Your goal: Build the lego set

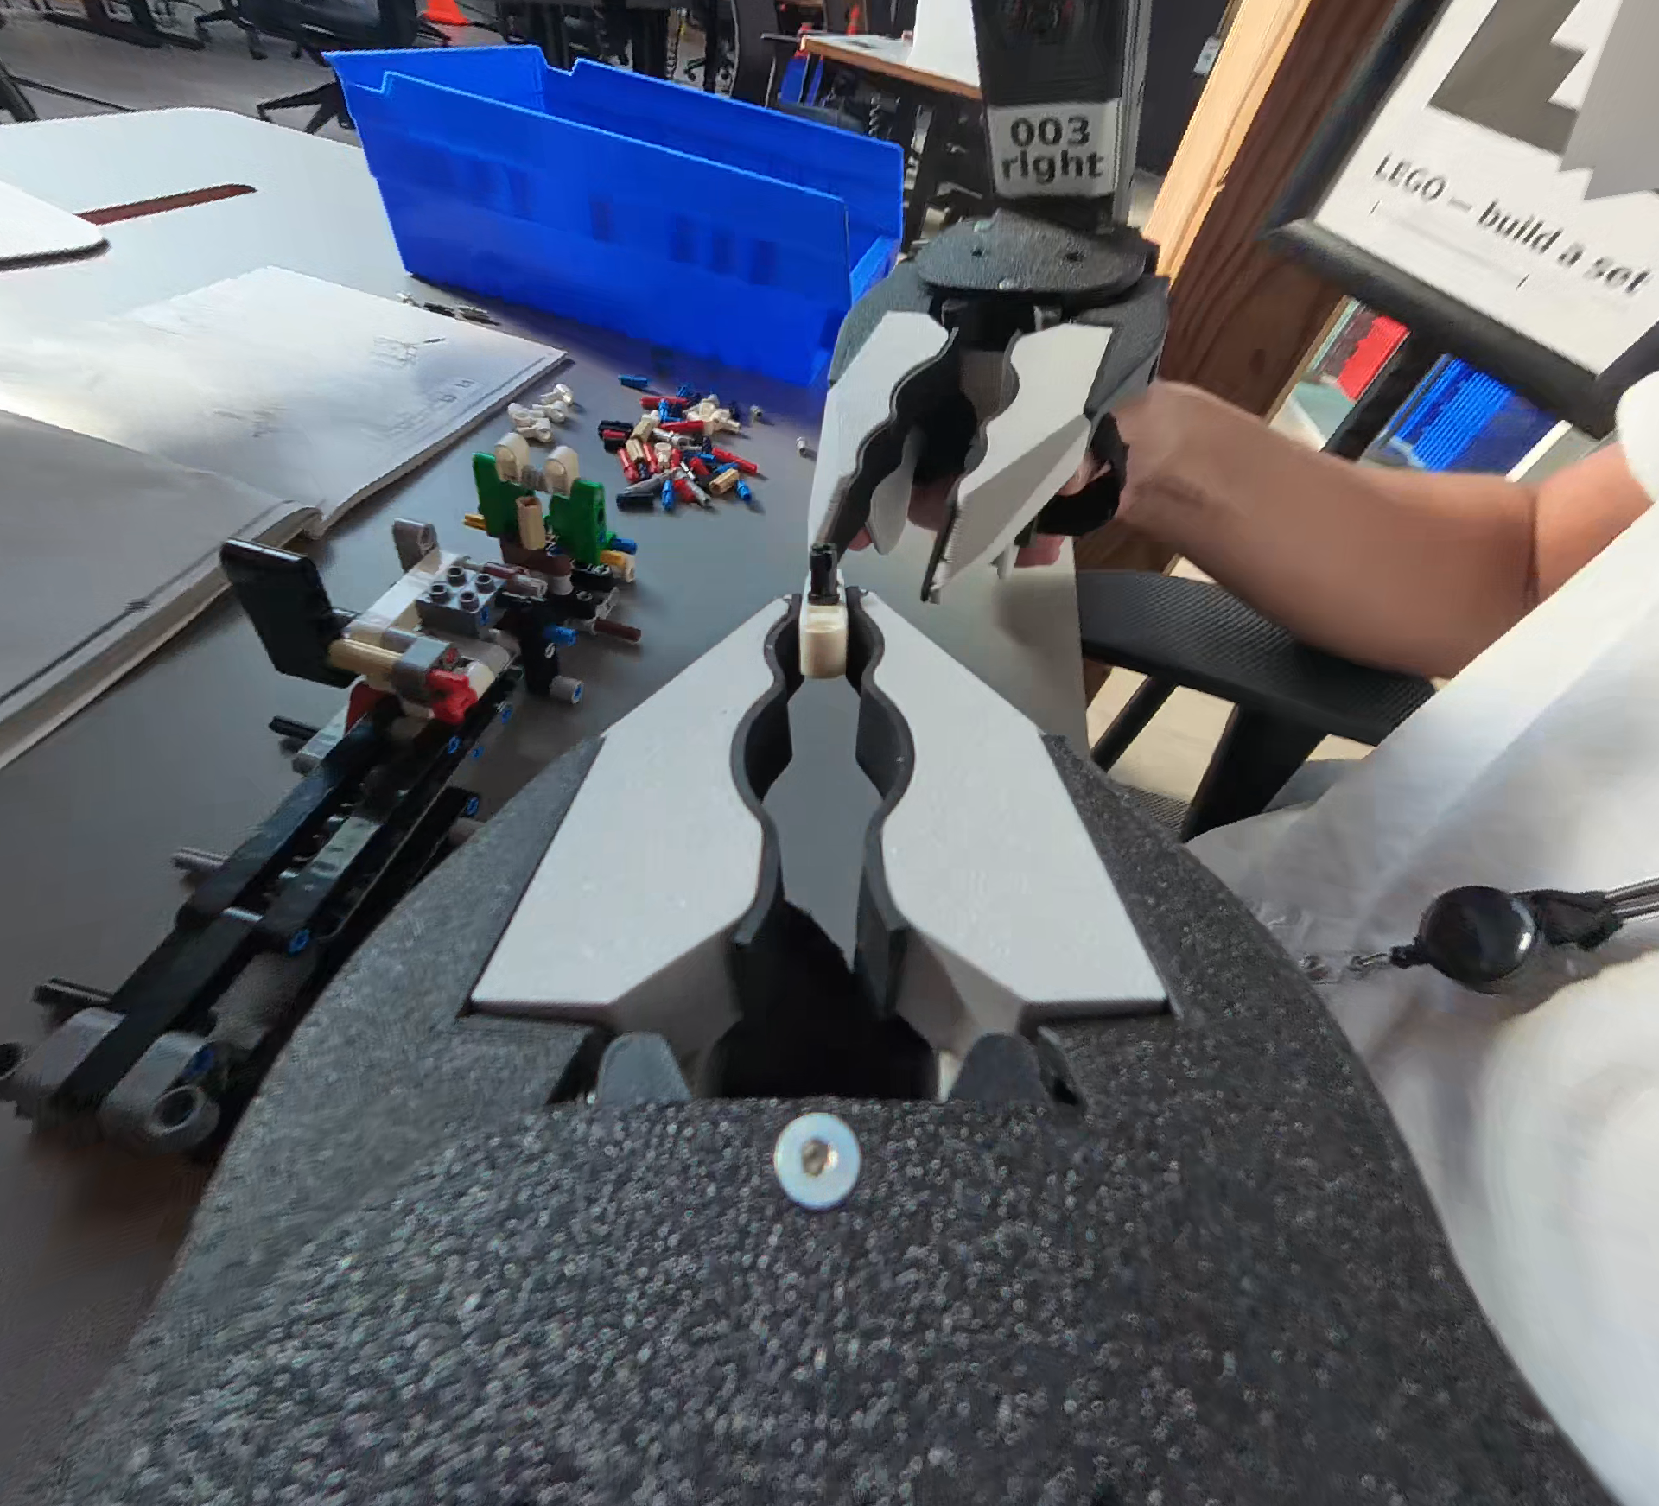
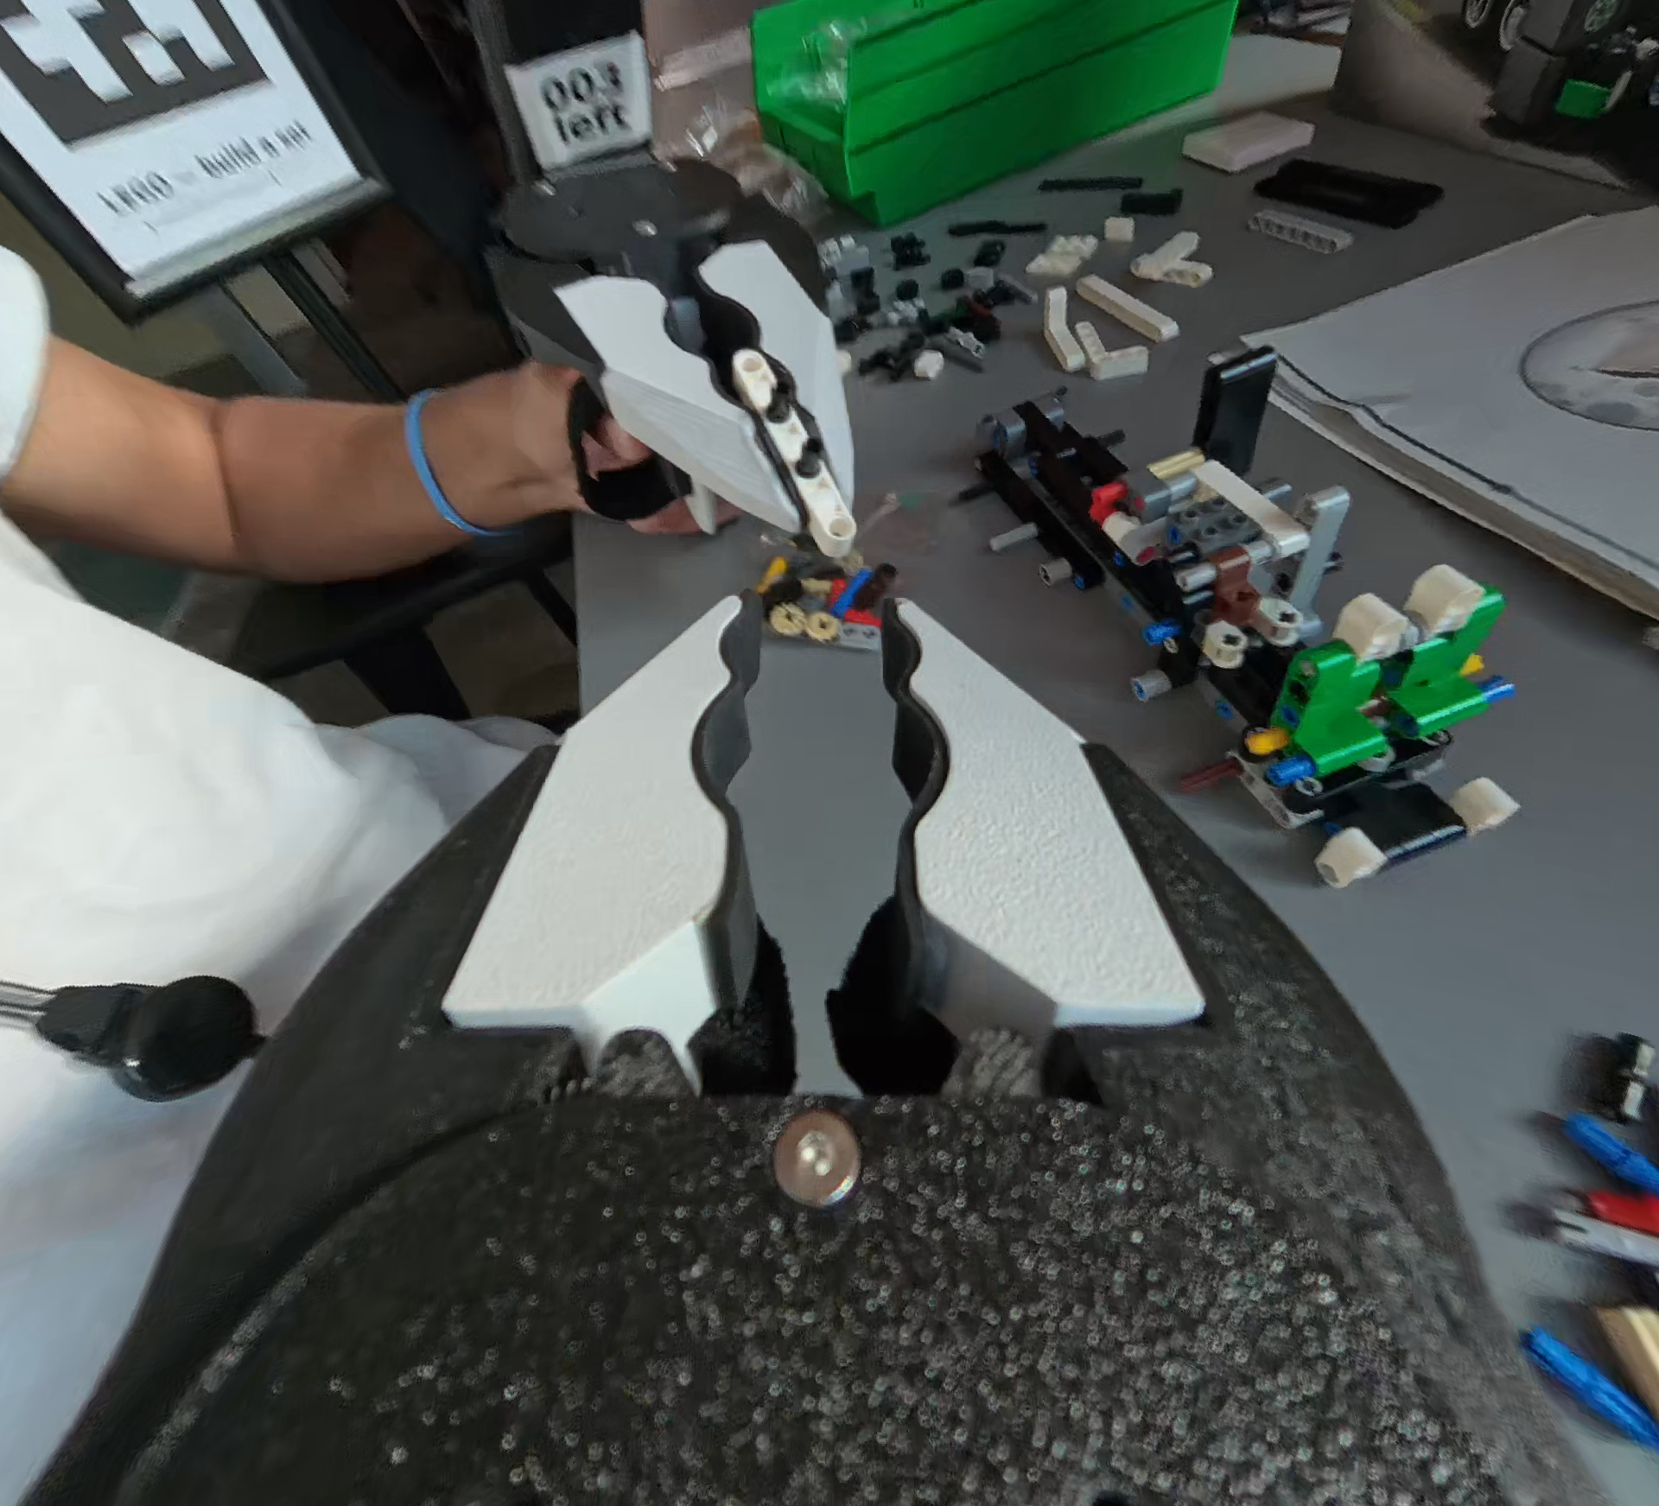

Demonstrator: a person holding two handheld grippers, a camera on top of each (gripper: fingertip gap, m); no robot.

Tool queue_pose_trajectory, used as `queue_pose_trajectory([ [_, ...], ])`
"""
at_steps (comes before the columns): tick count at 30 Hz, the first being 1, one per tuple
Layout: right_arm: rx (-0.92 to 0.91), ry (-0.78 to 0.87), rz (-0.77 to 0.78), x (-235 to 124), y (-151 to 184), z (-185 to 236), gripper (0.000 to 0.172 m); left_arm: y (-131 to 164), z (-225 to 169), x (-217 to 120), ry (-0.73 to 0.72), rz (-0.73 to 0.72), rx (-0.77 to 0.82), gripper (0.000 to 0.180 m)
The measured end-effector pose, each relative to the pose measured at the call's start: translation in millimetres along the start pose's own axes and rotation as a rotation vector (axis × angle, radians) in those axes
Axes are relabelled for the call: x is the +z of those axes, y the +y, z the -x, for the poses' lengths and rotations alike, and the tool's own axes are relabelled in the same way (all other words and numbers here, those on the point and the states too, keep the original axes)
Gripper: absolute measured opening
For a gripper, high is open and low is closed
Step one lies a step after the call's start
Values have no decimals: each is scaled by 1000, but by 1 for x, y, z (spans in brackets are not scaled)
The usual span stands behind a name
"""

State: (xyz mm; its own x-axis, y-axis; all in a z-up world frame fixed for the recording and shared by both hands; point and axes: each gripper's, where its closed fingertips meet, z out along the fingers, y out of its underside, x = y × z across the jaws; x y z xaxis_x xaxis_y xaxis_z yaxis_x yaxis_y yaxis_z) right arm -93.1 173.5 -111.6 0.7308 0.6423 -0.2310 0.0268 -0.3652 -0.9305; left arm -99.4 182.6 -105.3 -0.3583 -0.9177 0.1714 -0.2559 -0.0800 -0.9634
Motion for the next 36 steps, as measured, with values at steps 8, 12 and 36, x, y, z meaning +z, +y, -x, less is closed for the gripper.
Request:
queue_pose_trajectory([
  [8,187,-175,-282,-18,-23,-1,20,-23,-9,22,167,-86,-190,5],
  [12,241,-229,-294,-23,-24,-2,12,-31,-13,32,234,-100,-231,6],
  [36,348,-231,-154,-44,0,-13,5,-12,-2,30,251,127,-185,11],
])
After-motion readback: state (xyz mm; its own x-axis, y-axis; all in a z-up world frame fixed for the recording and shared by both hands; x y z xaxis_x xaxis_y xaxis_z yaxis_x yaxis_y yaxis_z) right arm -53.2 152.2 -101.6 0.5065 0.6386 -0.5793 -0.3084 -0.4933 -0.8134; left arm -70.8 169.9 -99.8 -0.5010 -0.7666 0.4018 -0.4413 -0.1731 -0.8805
